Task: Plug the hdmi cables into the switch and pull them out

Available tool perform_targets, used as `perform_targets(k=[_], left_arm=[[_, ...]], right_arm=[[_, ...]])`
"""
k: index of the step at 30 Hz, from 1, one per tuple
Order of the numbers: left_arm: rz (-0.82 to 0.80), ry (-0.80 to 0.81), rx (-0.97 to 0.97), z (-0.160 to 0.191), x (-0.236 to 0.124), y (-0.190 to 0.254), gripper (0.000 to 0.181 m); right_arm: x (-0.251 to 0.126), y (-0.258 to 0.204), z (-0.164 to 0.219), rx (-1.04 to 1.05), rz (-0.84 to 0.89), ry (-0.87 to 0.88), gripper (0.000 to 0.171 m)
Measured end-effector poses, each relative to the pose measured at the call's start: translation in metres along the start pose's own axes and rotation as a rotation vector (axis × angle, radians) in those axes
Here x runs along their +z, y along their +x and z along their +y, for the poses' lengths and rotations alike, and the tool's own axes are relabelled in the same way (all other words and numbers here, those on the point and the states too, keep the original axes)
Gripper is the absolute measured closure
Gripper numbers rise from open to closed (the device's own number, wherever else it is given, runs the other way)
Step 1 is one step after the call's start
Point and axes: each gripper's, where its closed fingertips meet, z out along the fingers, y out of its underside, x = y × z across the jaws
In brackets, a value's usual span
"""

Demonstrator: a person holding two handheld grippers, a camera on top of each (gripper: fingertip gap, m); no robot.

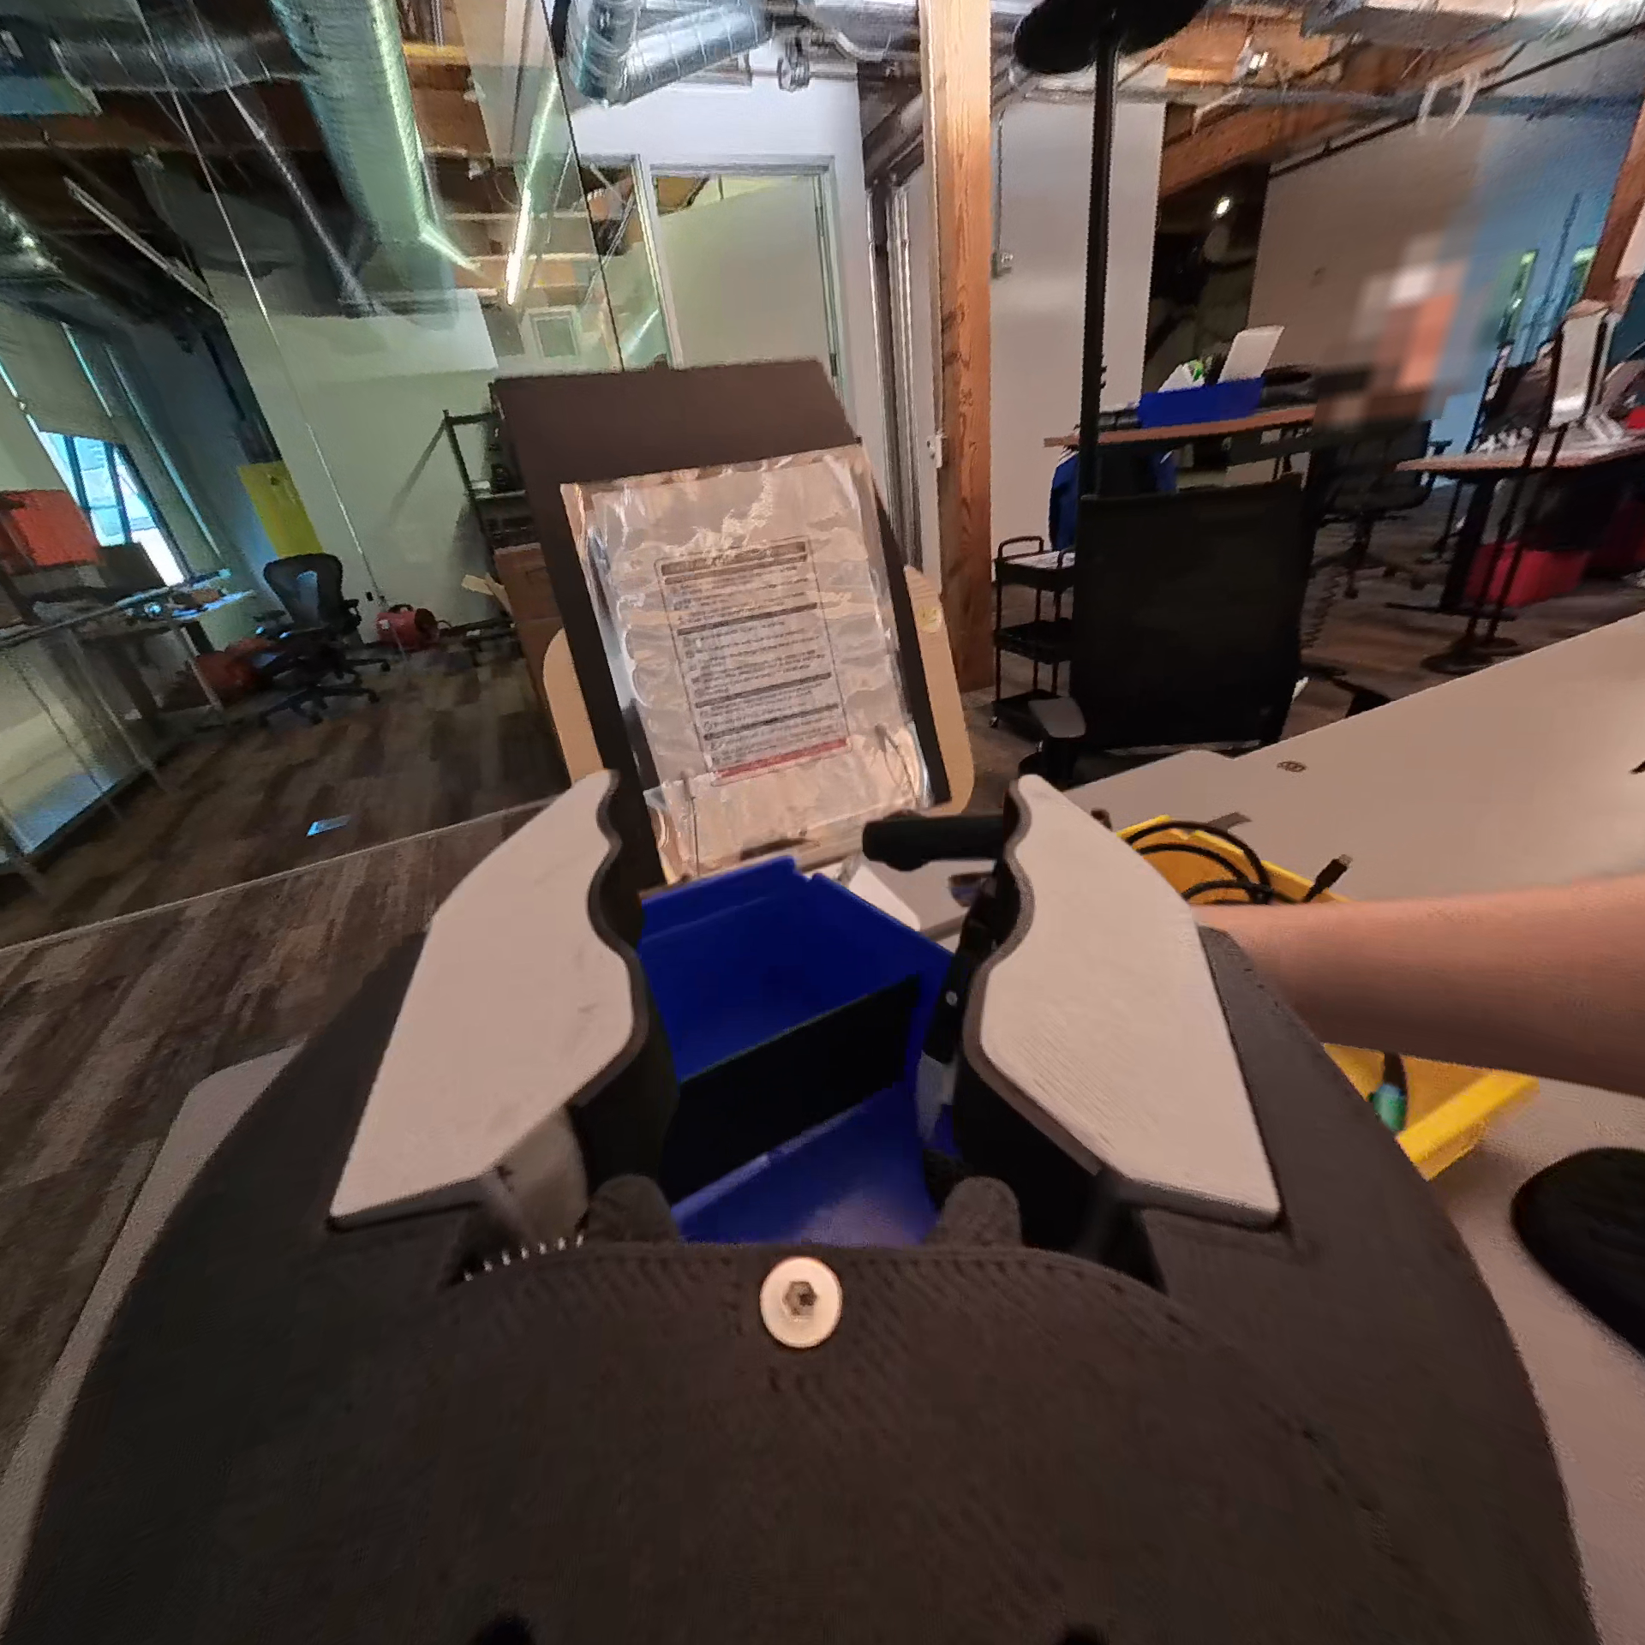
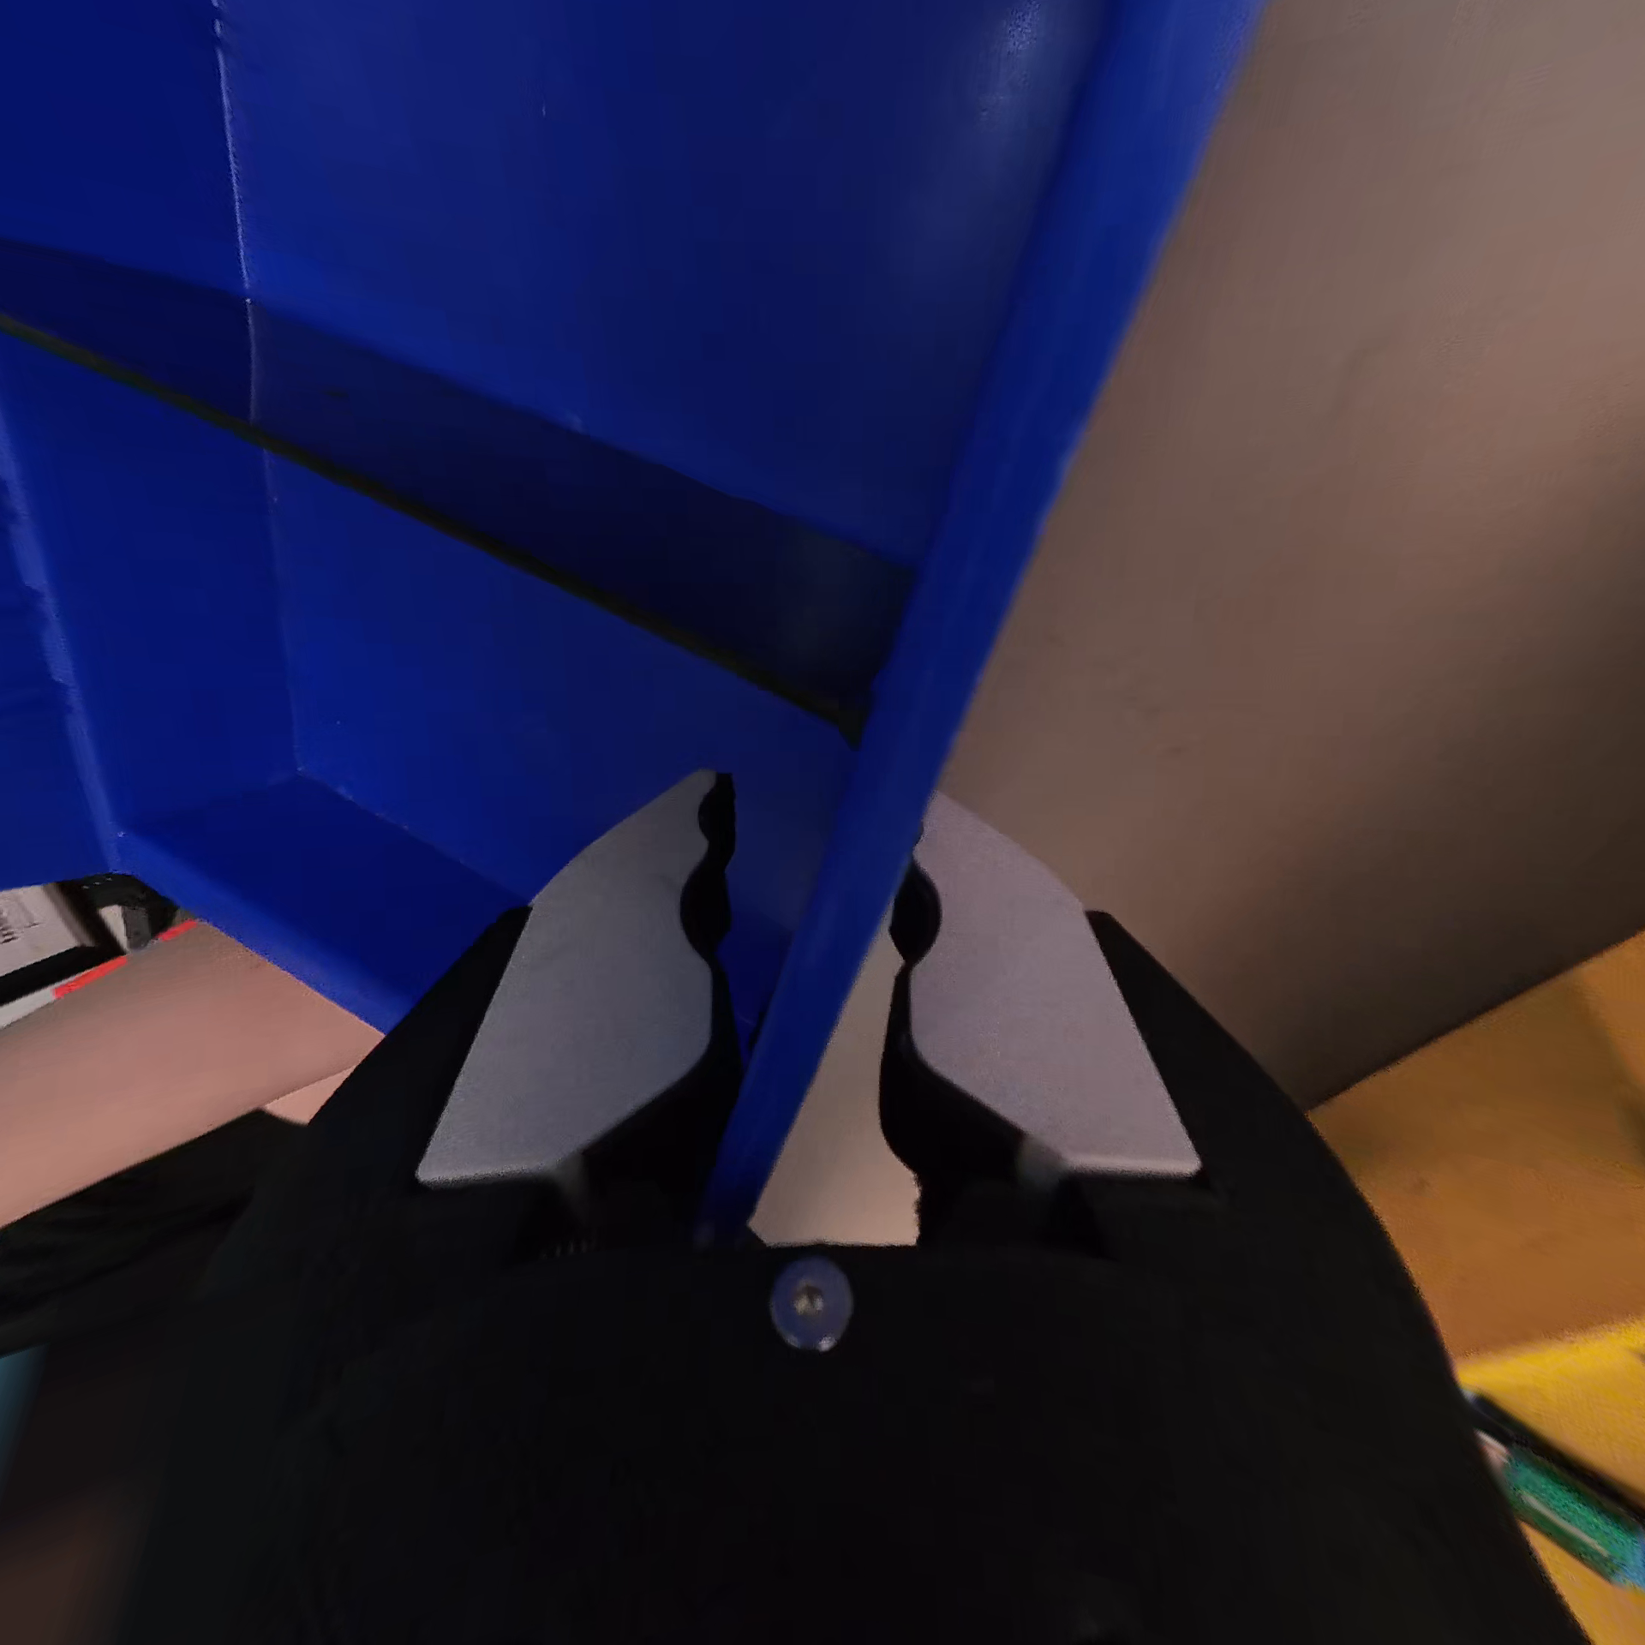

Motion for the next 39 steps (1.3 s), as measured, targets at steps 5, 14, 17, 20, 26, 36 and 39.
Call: perform_targets(k=[5,14,17,20,26,36,39], left_arm=[[-0.089,0.132,0.003,-0.024,-0.024,-0.004,0.107],[0.15,-0.274,-0.032,0.056,0.041,0.043,0.093],[0.33,-0.502,-0.169,0.129,0.112,0.092,0.098],[0.458,-0.653,-0.322,0.195,0.154,0.14,0.098],[0.567,-0.711,-0.504,0.246,0.177,0.197,0.093],[0.713,-0.948,-0.329,0.293,0.164,0.212,0.131],[0.748,-1.015,-0.266,0.29,0.152,0.199,0.151]], right_arm=[[-0.096,-0.012,-0.019,-0.046,-0.052,0.152,0.136],[-0.31,0.104,0.049,0.165,-0.002,0.483,0.136],[-0.353,0.172,0.093,0.288,0.075,0.611,0.137],[-0.373,0.233,0.139,0.41,0.126,0.713,0.136],[-0.363,0.326,0.223,0.574,0.218,0.807,0.136],[-0.296,0.381,0.259,0.627,0.236,0.738,0.136],[-0.271,0.386,0.262,0.622,0.254,0.65,0.135]])
